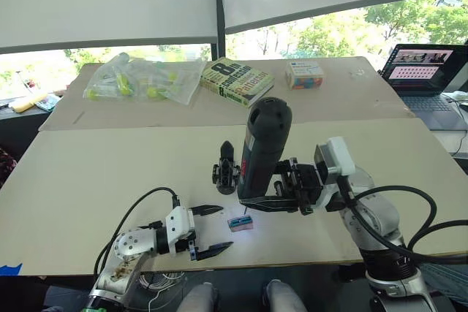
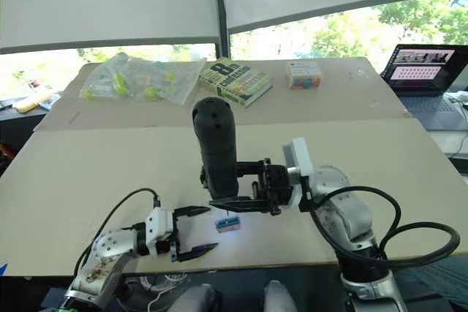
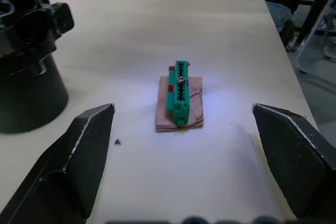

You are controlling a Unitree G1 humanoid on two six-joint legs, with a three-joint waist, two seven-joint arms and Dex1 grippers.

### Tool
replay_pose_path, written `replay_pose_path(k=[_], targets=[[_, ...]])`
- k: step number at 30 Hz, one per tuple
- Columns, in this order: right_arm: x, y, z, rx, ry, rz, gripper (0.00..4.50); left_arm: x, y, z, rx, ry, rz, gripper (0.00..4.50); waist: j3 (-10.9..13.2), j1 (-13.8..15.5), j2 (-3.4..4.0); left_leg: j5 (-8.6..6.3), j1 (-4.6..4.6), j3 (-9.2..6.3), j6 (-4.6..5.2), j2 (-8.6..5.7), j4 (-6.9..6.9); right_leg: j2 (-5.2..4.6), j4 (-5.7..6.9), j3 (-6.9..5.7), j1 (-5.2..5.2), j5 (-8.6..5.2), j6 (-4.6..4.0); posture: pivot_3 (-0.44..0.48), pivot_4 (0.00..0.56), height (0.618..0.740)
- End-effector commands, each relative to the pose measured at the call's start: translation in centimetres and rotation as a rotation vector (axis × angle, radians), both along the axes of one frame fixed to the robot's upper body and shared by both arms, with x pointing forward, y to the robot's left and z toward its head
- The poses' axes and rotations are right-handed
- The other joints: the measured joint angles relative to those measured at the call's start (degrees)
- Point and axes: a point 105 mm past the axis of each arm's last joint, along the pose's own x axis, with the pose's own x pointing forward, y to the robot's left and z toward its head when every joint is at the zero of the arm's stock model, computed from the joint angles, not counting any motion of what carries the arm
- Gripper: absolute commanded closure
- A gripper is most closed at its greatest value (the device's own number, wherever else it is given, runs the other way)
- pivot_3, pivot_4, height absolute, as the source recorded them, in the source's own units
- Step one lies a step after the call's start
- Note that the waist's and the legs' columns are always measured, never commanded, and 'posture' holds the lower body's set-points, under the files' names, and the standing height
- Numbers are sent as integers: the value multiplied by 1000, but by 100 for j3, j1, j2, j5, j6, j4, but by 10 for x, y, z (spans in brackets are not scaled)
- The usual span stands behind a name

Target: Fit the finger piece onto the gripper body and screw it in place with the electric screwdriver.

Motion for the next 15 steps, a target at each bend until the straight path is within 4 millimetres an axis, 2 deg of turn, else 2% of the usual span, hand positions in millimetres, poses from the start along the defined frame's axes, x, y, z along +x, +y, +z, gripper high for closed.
replay_pose_path(k=[1,15], targets=[[-2,1,9,43,-68,-5,2552,-2,-12,4,-10,7,-46,72,0,-12,0,0,0,0,0,1,0,1,1,0,-1,0,0,0,150,740],[8,12,3,35,-76,-35,2552,8,-14,4,-22,9,27,72,0,-116,0,0,3,-1,-1,5,-2,4,4,0,-2,0,-1,0,150,740]])
